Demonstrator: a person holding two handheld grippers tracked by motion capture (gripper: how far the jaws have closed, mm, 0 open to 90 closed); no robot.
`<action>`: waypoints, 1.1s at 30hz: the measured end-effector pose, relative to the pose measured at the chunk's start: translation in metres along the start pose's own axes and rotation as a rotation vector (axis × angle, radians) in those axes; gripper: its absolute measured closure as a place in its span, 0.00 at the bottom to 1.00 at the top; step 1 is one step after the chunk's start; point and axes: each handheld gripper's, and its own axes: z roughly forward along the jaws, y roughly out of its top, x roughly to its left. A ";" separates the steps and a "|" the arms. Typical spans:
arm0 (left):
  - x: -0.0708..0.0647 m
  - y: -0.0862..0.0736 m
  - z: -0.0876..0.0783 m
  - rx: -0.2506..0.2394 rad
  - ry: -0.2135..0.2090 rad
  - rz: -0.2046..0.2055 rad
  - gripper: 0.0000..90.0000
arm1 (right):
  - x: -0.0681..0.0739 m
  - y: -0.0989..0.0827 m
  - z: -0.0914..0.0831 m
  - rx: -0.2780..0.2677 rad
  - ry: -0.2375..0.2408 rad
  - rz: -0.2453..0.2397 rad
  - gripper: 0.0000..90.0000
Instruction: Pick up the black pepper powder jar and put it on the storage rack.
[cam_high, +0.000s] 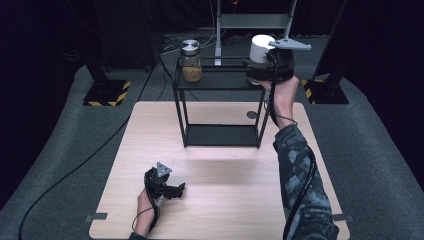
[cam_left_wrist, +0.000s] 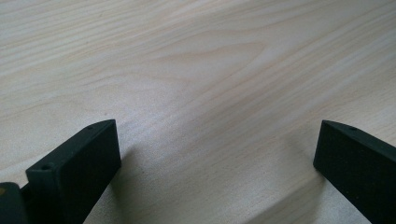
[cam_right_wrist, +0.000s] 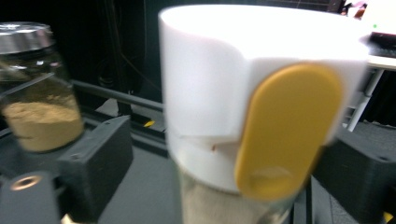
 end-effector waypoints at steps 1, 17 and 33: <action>0.000 0.000 0.000 0.000 0.000 0.000 0.00 | 0.002 0.006 -0.002 0.030 -0.002 -0.016 0.02; 0.000 0.000 0.000 0.000 0.001 0.000 0.00 | 0.021 0.002 -0.051 0.270 0.028 -0.145 0.00; 0.000 0.000 0.000 -0.001 0.003 0.000 0.00 | -0.034 -0.177 -0.072 0.405 0.133 0.038 0.00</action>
